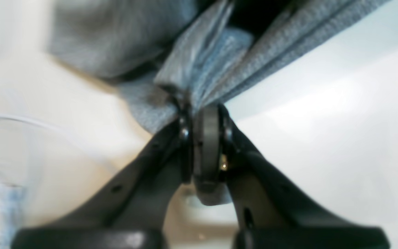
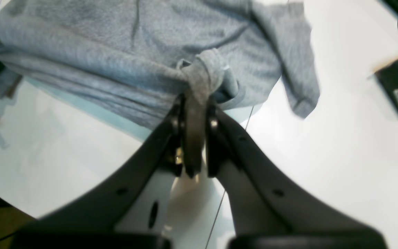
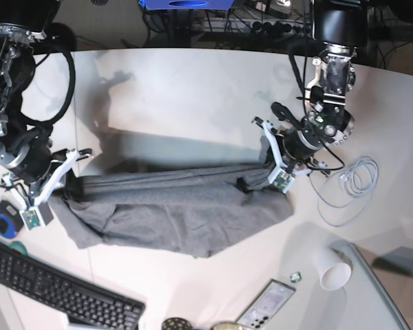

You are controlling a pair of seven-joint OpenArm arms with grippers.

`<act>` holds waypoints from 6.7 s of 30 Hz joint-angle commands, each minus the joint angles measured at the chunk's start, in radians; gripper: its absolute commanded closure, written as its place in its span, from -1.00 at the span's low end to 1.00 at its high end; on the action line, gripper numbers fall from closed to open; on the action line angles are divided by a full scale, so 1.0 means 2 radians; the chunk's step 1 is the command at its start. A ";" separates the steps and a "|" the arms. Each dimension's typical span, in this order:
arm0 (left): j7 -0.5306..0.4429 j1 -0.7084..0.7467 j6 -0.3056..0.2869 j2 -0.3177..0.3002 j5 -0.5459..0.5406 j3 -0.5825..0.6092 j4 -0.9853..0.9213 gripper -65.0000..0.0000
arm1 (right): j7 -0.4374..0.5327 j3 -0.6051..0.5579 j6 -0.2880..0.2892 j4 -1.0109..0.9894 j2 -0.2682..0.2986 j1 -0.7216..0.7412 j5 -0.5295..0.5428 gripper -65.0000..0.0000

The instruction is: Layout the t-shirt on the table in an organized manner, then fold the t-shirt properly

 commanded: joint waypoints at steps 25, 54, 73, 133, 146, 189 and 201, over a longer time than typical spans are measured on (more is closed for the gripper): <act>0.022 0.060 0.021 -0.046 0.024 0.004 0.030 -0.21 | 0.016 0.028 -0.006 -0.005 0.010 -0.031 -0.021 1.00; 0.020 0.031 0.021 -0.029 0.025 0.038 -0.004 -0.20 | 0.015 0.100 -0.006 -0.003 0.085 -0.031 -0.021 1.00; 0.021 0.083 0.020 -0.043 0.025 -0.069 0.135 -0.20 | 0.072 0.094 -0.008 -0.216 0.087 0.066 -0.023 0.54; 0.018 0.120 0.020 -0.046 0.024 -0.147 0.090 -0.20 | 0.108 -0.223 -0.072 -0.151 0.026 -0.028 -0.020 0.84; 0.018 0.124 0.020 -0.046 0.024 -0.147 0.091 -0.20 | 0.145 -0.225 -0.072 -0.282 -0.003 0.040 -0.022 0.10; 0.018 0.120 0.020 -0.048 0.025 -0.148 0.090 -0.20 | 0.177 0.028 -0.069 -0.065 -0.022 -0.225 0.062 -0.23; 0.018 0.120 0.020 -0.052 0.020 -0.148 0.090 -0.20 | 0.107 0.126 -0.070 -0.254 -0.027 -0.095 0.169 -0.22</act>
